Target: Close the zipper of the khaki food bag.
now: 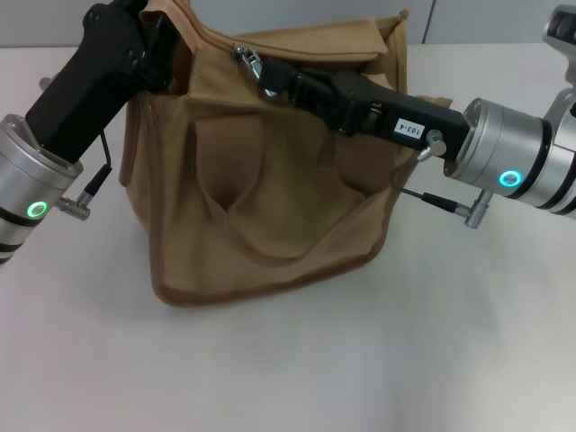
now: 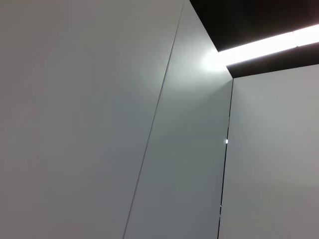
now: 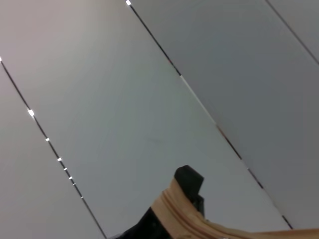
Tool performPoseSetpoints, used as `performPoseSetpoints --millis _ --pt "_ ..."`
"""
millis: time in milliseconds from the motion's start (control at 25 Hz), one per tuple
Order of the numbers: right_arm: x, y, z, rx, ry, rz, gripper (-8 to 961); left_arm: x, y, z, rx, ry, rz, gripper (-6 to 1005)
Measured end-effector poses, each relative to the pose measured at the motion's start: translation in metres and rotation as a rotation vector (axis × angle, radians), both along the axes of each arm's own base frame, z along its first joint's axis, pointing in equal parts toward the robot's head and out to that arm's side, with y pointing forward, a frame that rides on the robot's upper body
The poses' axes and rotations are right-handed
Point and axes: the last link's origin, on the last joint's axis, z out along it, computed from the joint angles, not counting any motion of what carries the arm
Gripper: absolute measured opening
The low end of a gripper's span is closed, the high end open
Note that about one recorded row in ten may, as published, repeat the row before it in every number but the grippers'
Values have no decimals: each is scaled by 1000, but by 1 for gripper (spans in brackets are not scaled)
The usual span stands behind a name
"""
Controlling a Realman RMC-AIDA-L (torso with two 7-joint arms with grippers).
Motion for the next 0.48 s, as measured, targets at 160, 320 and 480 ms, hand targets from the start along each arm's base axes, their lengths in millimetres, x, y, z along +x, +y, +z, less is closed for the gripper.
performPoseSetpoints --millis 160,320,480 --pt "5 1 1 10 -7 -23 -2 -2 0 1 7 -3 7 7" --pt "11 2 4 24 -4 -49 -2 -6 -1 4 17 -5 21 7" --pt "18 2 8 43 8 -80 -2 -9 -2 6 30 -13 38 7"
